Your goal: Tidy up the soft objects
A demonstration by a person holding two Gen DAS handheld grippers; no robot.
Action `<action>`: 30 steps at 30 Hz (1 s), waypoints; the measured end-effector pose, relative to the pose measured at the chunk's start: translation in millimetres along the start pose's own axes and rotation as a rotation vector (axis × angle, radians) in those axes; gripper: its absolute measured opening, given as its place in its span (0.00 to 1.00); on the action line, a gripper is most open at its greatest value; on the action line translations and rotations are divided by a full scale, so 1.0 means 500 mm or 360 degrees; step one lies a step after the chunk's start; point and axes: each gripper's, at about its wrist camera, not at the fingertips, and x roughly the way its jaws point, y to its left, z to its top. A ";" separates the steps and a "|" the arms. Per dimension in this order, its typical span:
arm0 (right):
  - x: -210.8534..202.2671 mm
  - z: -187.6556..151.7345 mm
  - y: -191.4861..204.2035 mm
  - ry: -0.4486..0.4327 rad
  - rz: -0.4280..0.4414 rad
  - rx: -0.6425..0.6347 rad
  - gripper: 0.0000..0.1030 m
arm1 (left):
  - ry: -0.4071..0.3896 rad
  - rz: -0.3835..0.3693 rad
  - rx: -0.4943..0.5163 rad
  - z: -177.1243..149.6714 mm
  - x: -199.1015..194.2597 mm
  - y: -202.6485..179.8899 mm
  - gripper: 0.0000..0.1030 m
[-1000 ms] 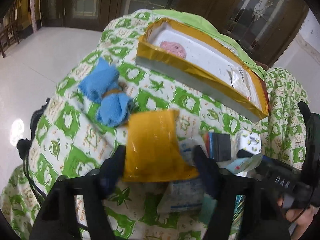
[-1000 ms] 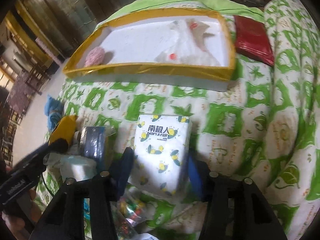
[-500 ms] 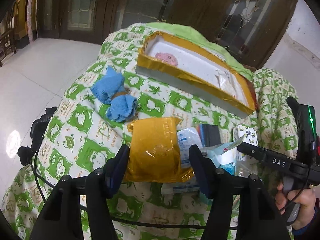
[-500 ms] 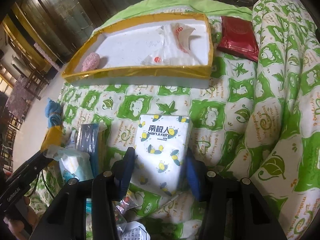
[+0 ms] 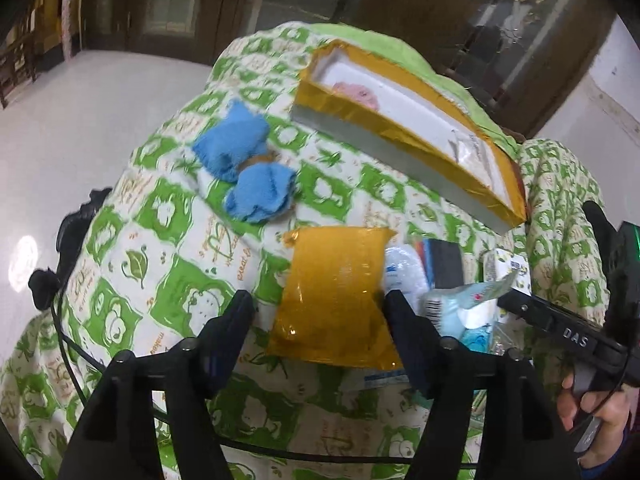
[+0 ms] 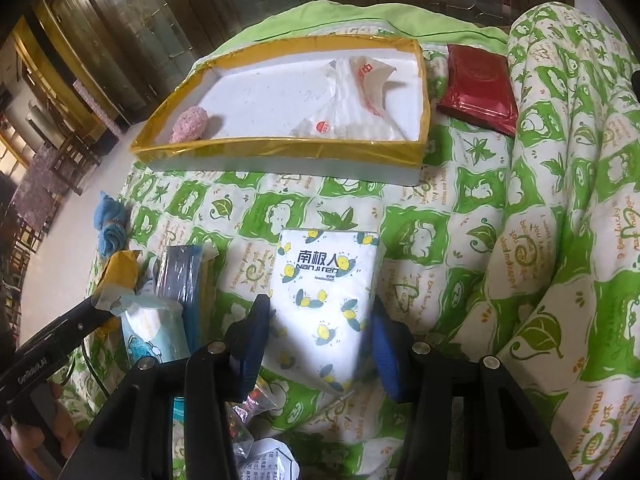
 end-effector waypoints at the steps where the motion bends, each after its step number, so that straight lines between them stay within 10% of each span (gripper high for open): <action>1: 0.001 -0.001 0.001 0.0004 0.0000 -0.0004 0.50 | 0.0001 0.0007 -0.0001 -0.001 0.003 0.001 0.66; 6: 0.000 -0.003 0.002 -0.0001 0.0001 -0.0007 0.50 | -0.0041 0.0021 0.0101 -0.005 0.000 -0.023 0.46; 30: -0.011 -0.001 0.000 -0.0046 0.0011 -0.0005 0.50 | -0.0140 -0.0007 0.0148 0.003 -0.045 -0.040 0.43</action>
